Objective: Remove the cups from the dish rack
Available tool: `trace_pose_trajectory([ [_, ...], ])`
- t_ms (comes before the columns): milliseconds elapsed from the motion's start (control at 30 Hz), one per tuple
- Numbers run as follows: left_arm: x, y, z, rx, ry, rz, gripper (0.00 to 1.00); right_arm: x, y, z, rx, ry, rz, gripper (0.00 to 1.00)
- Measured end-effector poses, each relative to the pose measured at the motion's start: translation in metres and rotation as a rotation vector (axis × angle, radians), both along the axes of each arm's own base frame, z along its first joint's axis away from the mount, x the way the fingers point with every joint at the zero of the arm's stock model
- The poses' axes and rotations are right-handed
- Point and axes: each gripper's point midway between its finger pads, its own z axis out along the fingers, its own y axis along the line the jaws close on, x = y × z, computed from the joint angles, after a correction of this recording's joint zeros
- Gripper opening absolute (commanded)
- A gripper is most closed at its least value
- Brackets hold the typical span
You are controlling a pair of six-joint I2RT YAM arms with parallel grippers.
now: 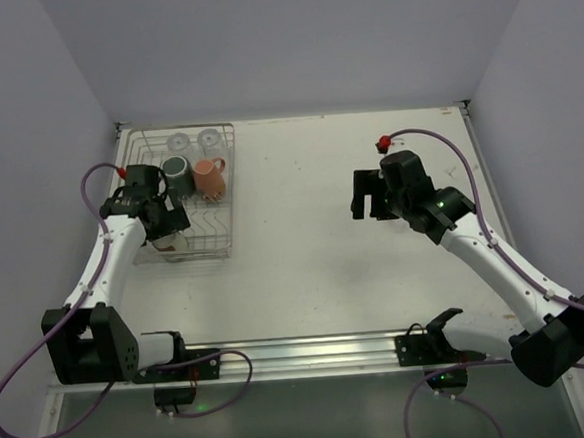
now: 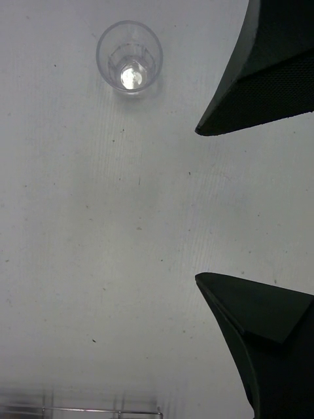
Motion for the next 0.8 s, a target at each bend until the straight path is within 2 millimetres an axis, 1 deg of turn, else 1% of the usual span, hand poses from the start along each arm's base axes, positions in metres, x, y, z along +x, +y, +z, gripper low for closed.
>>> trace_pose_trajectory([
  [100, 0.001, -0.003, -0.003, -0.018, 0.007, -0.011, 1.00, -0.003, 0.002, 0.001, 0.008, -0.003, 0.019, 0.87],
  [367, 0.001, 0.006, -0.010, -0.025, 0.032, 0.024, 1.00, -0.007, 0.007, 0.003, 0.031, -0.013, 0.061, 0.87],
  [533, 0.002, 0.003, -0.017, -0.039, 0.048, 0.011, 1.00, -0.008, 0.011, 0.002, 0.043, -0.009, 0.076, 0.87],
  [700, 0.006, 0.001, -0.027, -0.054, 0.077, -0.004, 1.00, -0.009, 0.012, 0.000, 0.044, -0.003, 0.084, 0.87],
  [800, 0.008, -0.001, -0.032, -0.061, 0.089, -0.007, 0.96, -0.008, 0.013, 0.000, 0.047, -0.005, 0.089, 0.87],
])
